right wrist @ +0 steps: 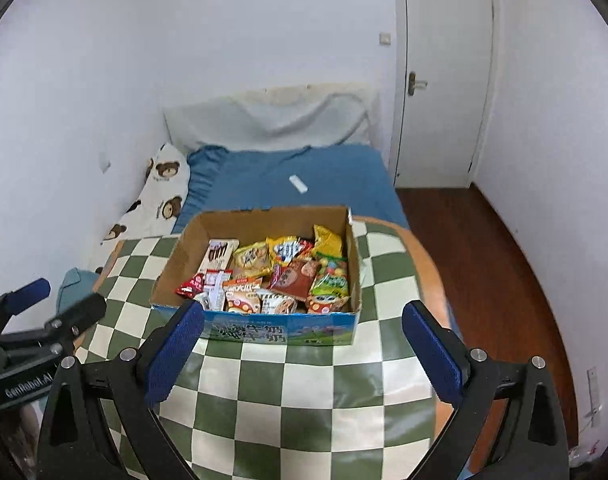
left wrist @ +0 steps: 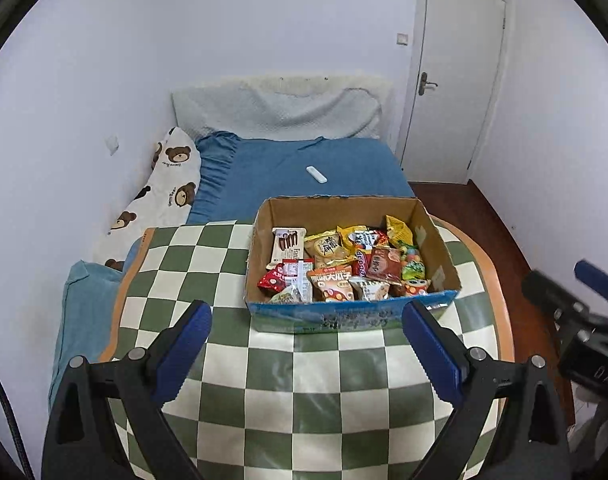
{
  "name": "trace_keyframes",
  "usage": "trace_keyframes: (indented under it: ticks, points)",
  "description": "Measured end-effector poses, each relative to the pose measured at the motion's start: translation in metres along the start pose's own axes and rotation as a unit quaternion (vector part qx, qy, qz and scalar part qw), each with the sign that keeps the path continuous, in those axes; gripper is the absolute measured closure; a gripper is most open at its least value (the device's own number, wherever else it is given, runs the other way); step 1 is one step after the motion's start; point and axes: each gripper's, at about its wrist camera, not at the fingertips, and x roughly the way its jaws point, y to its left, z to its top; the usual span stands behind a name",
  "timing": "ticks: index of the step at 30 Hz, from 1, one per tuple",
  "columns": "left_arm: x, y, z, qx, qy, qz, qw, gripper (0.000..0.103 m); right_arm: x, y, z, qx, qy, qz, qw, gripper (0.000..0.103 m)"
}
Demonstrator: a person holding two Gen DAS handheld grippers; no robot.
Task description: Organize snacks
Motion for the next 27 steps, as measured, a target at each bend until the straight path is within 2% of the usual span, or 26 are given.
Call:
trace_keyframes:
  ticks: [6, 11, 13, 15, 27]
  points:
    - [-0.024, 0.000, -0.010, -0.001, -0.015, 0.004, 0.9999, 0.006, -0.036, 0.009, -0.007, -0.012, -0.030, -0.005, 0.999, 0.000]
    - [-0.035, 0.003, -0.012, -0.007, -0.026, 0.009, 0.9996, 0.006, -0.051, 0.011, -0.013, -0.014, -0.042, -0.008, 0.999, 0.000]
    - [-0.038, 0.004, -0.013, -0.008, -0.029, 0.009, 0.9995, 0.005, -0.051, 0.010, -0.013, -0.011, -0.039, -0.006, 0.999, 0.000]
    - [-0.039, 0.006, -0.013, -0.011, -0.032, 0.011, 0.9994, 0.000, -0.050, 0.010, -0.014, -0.009, -0.035, -0.006, 0.999, 0.000]
    - [-0.015, 0.008, -0.001, -0.016, -0.035, 0.020, 0.9991, 0.000, -0.025, -0.001, -0.009, 0.011, -0.033, -0.017, 0.999, 0.000]
